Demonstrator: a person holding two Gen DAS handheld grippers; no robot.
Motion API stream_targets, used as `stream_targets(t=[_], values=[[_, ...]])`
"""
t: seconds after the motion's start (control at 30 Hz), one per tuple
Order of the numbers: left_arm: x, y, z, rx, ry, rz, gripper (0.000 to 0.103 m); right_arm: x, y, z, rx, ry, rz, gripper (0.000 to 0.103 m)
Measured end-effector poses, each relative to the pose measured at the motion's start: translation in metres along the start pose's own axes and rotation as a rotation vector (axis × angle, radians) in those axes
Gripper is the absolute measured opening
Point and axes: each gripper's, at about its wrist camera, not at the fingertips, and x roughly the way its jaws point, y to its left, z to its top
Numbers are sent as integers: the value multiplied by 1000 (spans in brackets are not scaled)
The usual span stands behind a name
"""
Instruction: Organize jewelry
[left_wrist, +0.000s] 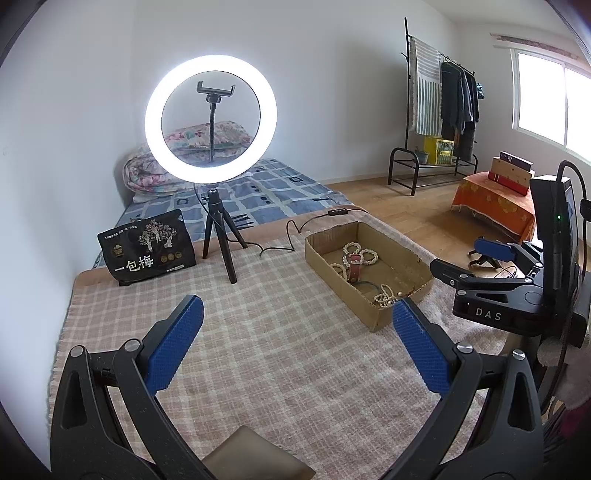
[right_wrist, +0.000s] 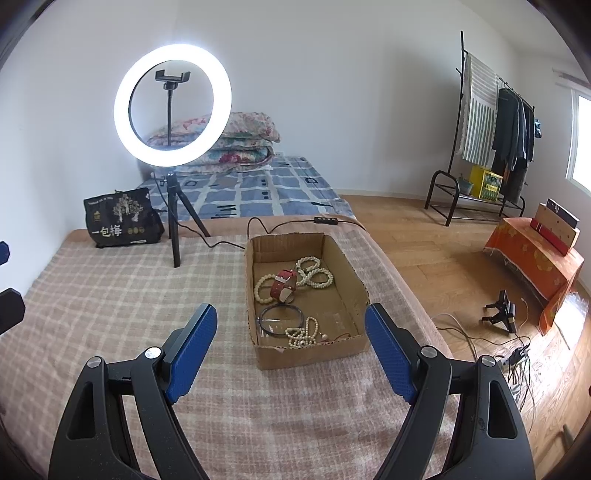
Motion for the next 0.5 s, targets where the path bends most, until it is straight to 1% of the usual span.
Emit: stream_targets(t=[0.5], values=[[0,-1,0,0,0,0,103,2,2,-3,2,11,6,82]])
